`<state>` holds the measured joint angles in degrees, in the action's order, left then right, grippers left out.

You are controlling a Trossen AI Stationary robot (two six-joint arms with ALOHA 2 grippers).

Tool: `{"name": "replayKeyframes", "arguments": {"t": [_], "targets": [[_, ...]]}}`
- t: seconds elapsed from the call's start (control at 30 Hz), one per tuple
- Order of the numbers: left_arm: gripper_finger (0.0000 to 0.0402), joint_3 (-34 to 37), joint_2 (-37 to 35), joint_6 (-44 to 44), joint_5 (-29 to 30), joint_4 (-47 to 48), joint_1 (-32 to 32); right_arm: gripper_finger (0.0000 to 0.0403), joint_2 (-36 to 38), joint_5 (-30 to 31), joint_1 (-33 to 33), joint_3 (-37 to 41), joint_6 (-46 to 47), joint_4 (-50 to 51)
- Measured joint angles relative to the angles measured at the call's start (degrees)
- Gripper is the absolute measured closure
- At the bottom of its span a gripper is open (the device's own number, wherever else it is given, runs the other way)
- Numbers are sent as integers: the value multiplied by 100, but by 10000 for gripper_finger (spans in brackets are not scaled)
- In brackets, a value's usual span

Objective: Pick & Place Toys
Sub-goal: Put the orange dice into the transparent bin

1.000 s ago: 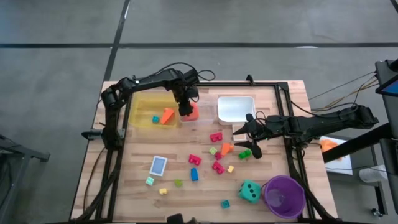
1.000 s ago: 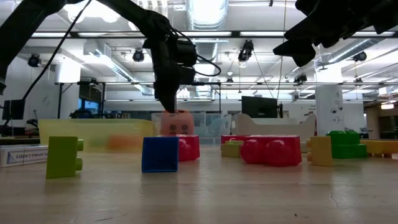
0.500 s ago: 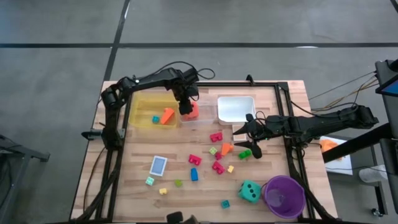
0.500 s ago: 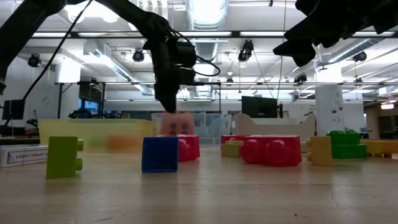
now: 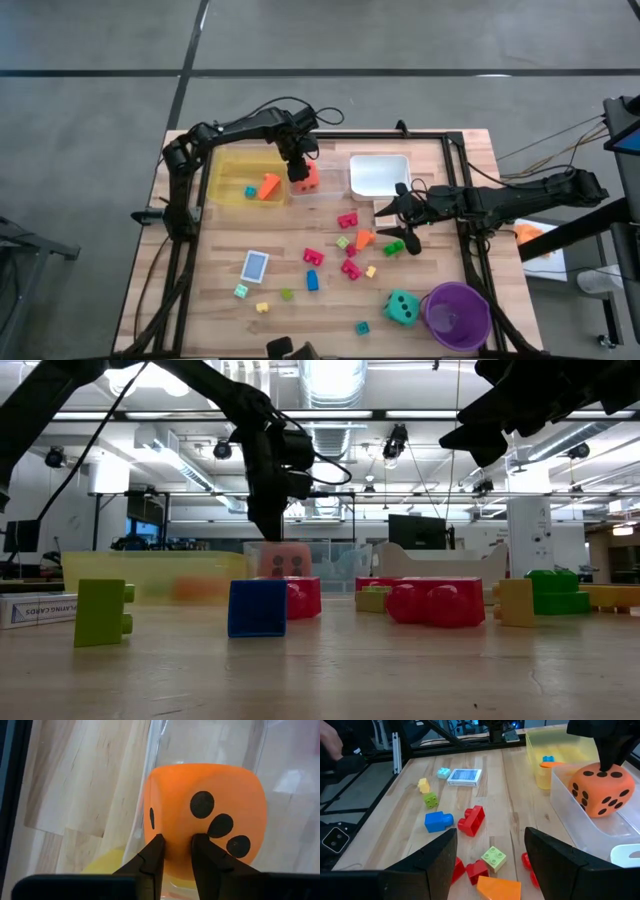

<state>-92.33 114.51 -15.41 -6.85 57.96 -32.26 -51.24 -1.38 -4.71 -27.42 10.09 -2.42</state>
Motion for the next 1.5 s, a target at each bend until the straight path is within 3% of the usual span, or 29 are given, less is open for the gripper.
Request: {"name": "replayKeyframes", "arguments": {"t": [0.33,1.13,1.5], "targets": [[251,4,12,-169,15,-55,-14,173,0,2,0,0,0,0],[241,4,-3,64,143,-75,-10,173,0,0,0,0,0,0],[131,-2,-5,235,170,23,-9,173,0,0,0,0,0,0]]}}
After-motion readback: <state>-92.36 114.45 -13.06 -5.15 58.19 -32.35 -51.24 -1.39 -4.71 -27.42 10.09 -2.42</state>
